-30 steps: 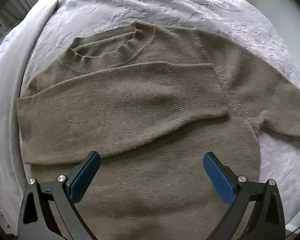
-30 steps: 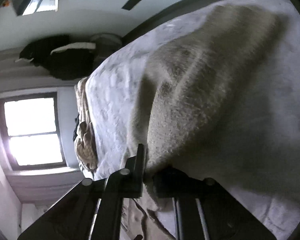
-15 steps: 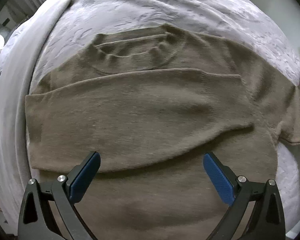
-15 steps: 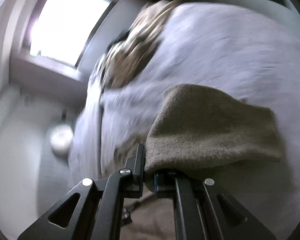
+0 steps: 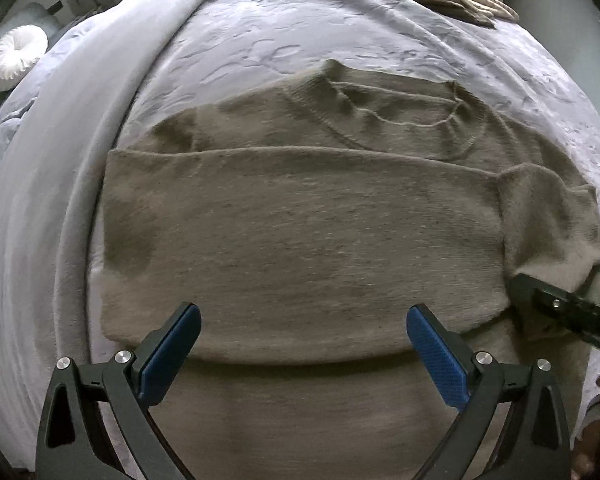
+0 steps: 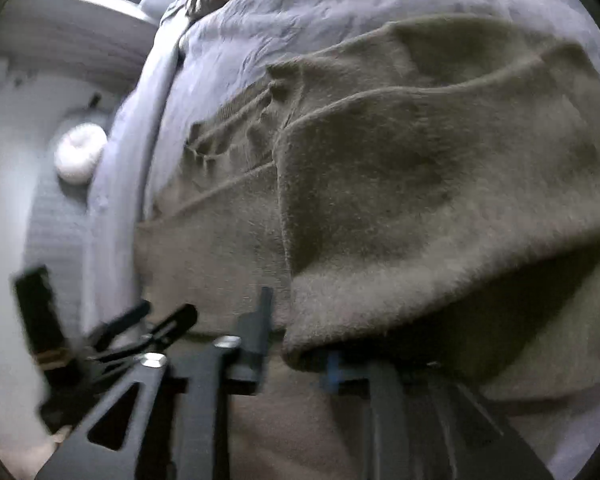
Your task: Fold small clothes
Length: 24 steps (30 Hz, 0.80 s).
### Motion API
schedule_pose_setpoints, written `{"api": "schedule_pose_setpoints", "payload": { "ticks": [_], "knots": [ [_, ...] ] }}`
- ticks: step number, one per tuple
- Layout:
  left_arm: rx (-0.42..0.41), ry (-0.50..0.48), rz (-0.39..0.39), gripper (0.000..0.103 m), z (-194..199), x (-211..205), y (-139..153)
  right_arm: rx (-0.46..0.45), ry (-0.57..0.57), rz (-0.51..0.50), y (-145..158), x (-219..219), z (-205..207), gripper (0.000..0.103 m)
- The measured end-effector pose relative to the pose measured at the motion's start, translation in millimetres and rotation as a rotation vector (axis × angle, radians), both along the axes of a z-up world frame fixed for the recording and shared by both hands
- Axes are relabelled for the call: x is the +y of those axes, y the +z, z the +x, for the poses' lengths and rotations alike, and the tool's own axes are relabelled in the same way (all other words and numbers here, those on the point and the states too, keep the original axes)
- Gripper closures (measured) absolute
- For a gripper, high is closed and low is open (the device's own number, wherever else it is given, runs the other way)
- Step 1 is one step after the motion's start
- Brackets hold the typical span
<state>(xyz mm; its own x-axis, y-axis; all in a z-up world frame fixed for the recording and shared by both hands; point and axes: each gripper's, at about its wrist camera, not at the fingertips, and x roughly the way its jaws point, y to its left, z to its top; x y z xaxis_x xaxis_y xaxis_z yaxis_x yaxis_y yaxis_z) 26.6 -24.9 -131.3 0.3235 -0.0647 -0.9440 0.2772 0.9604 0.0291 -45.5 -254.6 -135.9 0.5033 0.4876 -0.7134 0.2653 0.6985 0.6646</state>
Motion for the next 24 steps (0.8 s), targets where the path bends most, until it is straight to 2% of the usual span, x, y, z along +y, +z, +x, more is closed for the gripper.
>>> {"api": "schedule_pose_setpoints", "payload": {
  "ticks": [2, 4, 7, 8, 9, 10, 11, 12, 14, 16, 17, 19, 21, 24],
  "knots": [
    [0.001, -0.004, 0.008, 0.0, 2, 3, -2, -0.013, -0.054, 0.015, 6, -8, -7, 0.04],
    [0.007, -0.005, 0.016, 0.0, 11, 9, -5, -0.011, -0.128, 0.016, 10, -16, -13, 0.04],
    [0.002, 0.0, 0.006, 0.0, 18, 17, -5, 0.023, -0.26, 0.106, 5, -36, -16, 0.041],
    [-0.001, 0.002, -0.006, 0.0, 21, 21, -4, 0.032, -0.293, 0.124, 3, -39, -16, 0.049],
    [-0.002, 0.004, -0.017, 0.0, 24, 24, -3, 0.033, -0.312, 0.125, 5, -41, -16, 0.068],
    [0.0, 0.005, -0.045, 0.0, 28, 28, -1, 0.029, -0.325, 0.103, 8, -40, -14, 0.079],
    [0.002, 0.005, -0.078, 0.0, 30, 32, 1, 0.02, -0.328, 0.076, 11, -39, -11, 0.095],
    [0.005, 0.003, -0.117, 0.0, 34, 36, 3, 0.006, -0.325, 0.042, 16, -38, -10, 0.095],
    [0.015, -0.008, -0.19, 0.0, 37, 40, 7, -0.035, -0.274, -0.044, 33, -28, -3, 0.095],
    [0.04, -0.02, -0.302, 0.0, 42, 44, 11, -0.081, -0.168, -0.147, 48, -7, 7, 0.095],
    [0.068, -0.023, -0.383, 0.0, 48, 49, 10, -0.098, -0.116, -0.183, 51, 3, 12, 0.096],
    [0.137, -0.025, -0.496, 0.0, 47, 51, 7, -0.121, 0.012, -0.249, 55, 32, 24, 0.095],
    [0.199, -0.007, -0.581, 0.0, 52, 55, 1, -0.113, 0.144, -0.296, 52, 62, 34, 0.093],
    [0.263, 0.029, -0.683, 0.0, 44, 59, -7, -0.038, 0.298, -0.368, 37, 98, 39, 0.091]
  ]
}}
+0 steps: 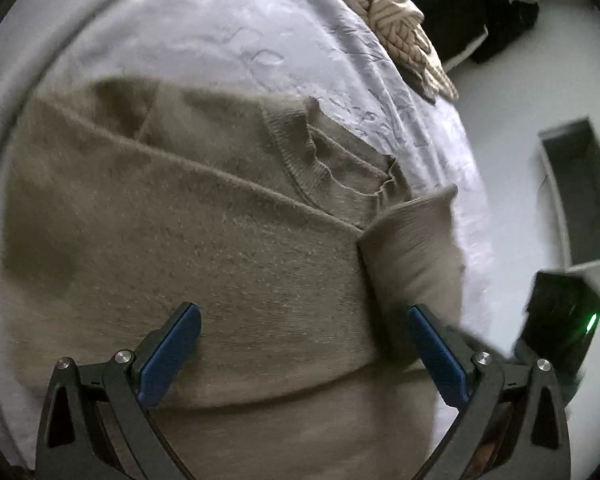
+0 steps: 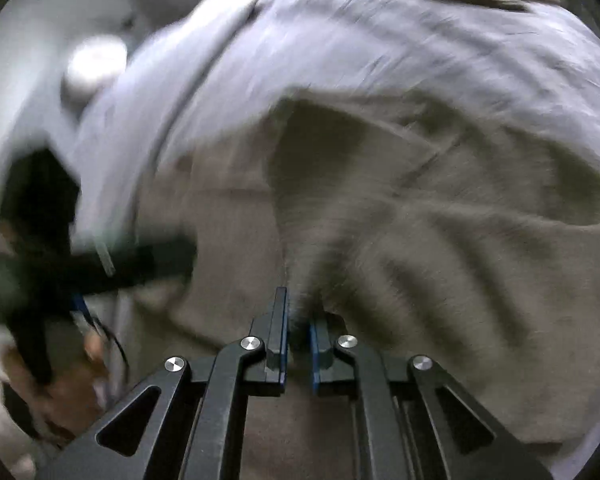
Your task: Fold small clothes
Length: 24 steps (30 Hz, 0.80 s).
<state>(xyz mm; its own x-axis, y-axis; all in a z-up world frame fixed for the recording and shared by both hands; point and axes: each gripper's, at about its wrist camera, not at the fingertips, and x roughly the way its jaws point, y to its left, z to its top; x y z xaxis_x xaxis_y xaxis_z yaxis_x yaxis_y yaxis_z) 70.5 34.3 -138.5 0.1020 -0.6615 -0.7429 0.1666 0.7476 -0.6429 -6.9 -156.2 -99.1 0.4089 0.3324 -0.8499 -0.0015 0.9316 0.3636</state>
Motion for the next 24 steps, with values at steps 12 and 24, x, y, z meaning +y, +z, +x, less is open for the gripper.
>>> {"api": "schedule_pose_setpoints", "payload": {
  "ticks": [12, 24],
  "knots": [
    [0.077, -0.02, -0.069, 0.0, 11, -6, -16, 0.062, -0.101, 0.103, -5, -34, -59, 0.053],
    [0.01, -0.15, 0.087, 0.096, -3, -25, -9, 0.095, -0.683, 0.541, -46, -175, -157, 0.051]
  ]
}}
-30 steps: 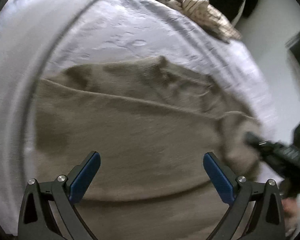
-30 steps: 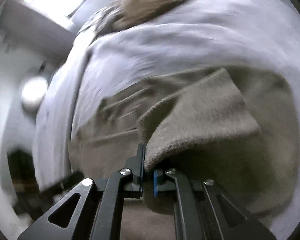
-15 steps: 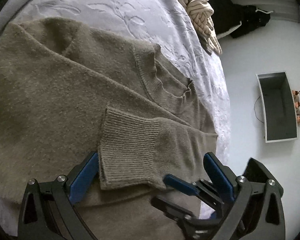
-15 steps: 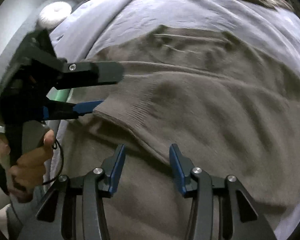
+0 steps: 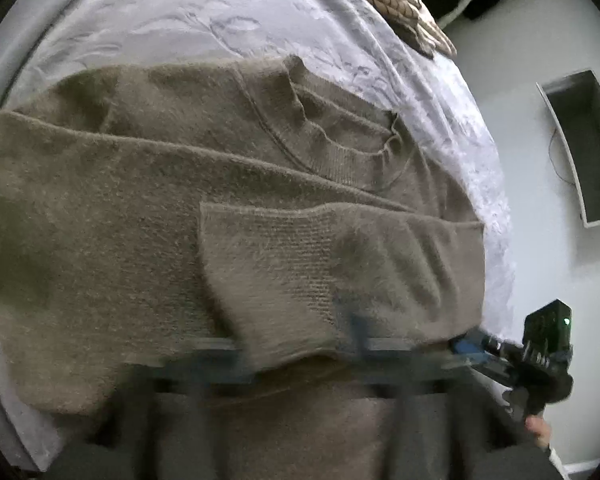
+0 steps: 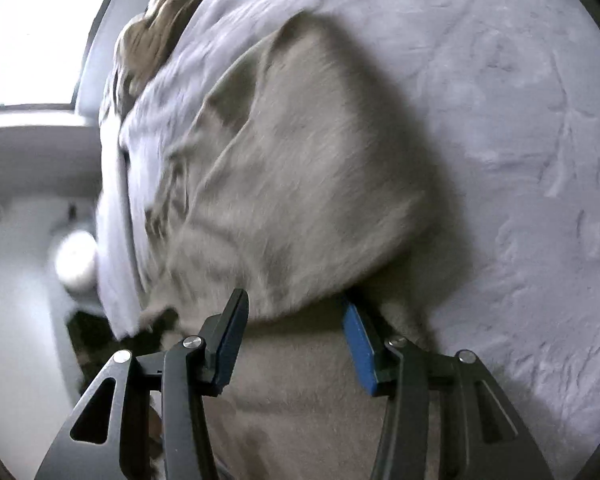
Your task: Fold small clothes
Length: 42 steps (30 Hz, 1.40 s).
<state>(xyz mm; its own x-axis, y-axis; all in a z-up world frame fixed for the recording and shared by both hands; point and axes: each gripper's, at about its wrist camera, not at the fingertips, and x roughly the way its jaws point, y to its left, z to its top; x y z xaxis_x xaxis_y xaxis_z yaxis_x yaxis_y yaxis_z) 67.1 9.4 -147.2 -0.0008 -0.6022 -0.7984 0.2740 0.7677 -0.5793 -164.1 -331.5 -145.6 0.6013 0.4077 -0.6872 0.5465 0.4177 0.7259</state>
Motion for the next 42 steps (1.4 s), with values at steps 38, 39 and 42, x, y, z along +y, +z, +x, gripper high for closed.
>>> {"api": "schedule_pose_setpoints", "payload": {
  "ticks": [38, 39, 42],
  "knots": [
    [-0.126, 0.061, 0.085, 0.095, -31, 27, -1, 0.05, 0.17, -0.53, 44, -56, 82, 0.095],
    [-0.127, 0.065, 0.089, 0.095, -30, 27, -2, 0.088, 0.173, -0.55, 34, -58, 84, 0.094],
    [-0.135, 0.07, 0.098, 0.095, -29, 27, -4, 0.09, 0.104, -0.488, 19, -61, 72, 0.093]
  ]
}}
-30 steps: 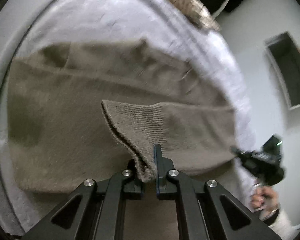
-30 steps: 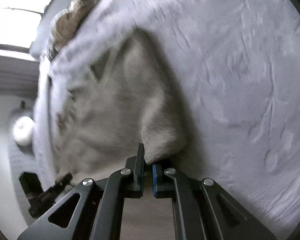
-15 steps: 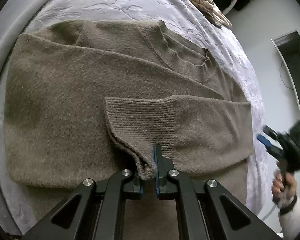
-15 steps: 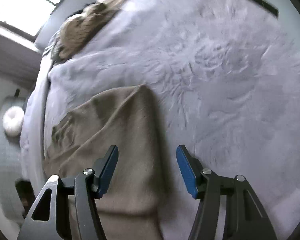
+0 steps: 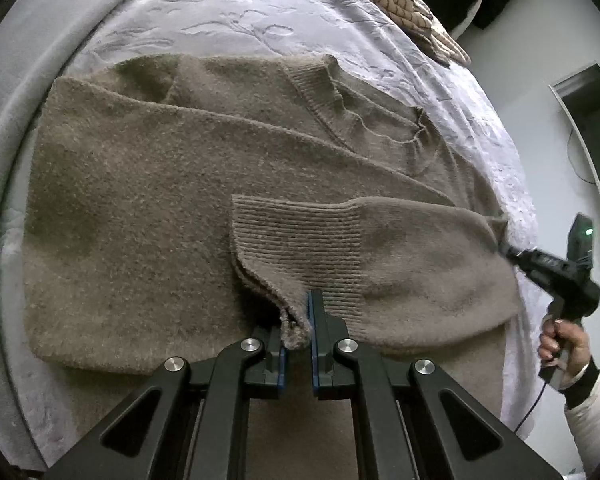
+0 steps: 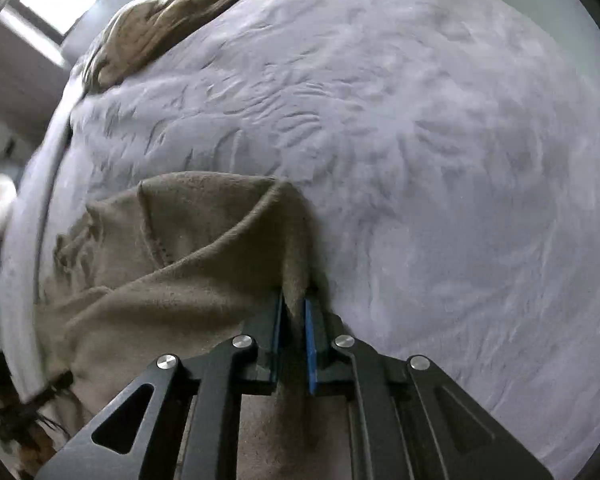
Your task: Fold small clothes
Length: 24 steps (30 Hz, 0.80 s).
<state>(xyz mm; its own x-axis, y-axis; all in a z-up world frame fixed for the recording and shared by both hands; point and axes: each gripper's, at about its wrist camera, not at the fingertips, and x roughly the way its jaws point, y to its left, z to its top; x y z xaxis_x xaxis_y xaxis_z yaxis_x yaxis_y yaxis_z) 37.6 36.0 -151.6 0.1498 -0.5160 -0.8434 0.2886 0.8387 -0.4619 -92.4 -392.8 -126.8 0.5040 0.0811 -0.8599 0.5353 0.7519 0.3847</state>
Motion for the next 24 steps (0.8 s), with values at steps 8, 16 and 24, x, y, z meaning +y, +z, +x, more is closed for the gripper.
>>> {"api": "schedule_pose_setpoints", "payload": {
  "ticks": [8, 16, 24],
  "knots": [
    [-0.051, -0.021, 0.113, 0.095, -14, 26, 17, 0.015, -0.058, -0.043, 25, 17, -39, 0.082],
    [-0.107, 0.035, 0.118, 0.095, -12, 41, 51, -0.027, 0.069, -0.042, 40, 63, -49, 0.082],
    [-0.088, -0.022, 0.264, 0.095, -5, 1, 10, 0.076, 0.149, -0.061, 3, 84, -33, 0.084]
  ]
}}
